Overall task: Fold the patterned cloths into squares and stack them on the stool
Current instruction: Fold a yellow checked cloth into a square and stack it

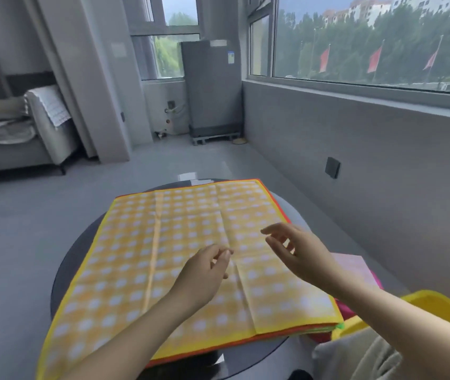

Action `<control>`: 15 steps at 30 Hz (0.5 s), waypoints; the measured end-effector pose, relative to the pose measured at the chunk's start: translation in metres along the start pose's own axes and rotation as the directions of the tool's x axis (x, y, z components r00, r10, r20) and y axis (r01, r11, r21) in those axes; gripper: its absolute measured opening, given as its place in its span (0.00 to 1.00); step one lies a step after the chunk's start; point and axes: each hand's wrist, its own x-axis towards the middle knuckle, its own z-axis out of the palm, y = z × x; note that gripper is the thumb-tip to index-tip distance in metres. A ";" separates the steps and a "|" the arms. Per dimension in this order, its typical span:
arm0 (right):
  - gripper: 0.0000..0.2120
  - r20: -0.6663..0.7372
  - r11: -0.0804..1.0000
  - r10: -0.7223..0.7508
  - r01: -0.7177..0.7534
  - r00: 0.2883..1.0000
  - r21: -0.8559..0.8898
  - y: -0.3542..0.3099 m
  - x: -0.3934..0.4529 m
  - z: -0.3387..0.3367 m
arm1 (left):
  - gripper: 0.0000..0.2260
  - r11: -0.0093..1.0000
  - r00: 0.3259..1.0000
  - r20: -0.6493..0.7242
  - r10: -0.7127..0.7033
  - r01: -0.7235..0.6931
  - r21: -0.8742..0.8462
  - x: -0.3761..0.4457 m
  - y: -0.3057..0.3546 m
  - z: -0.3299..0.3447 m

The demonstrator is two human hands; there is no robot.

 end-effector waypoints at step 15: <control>0.19 0.520 0.964 -0.228 0.267 0.823 0.001 -0.011 -0.032 0.054 | 0.04 0.997 0.962 0.272 0.003 -0.024 0.073 -0.053 -0.055 -0.012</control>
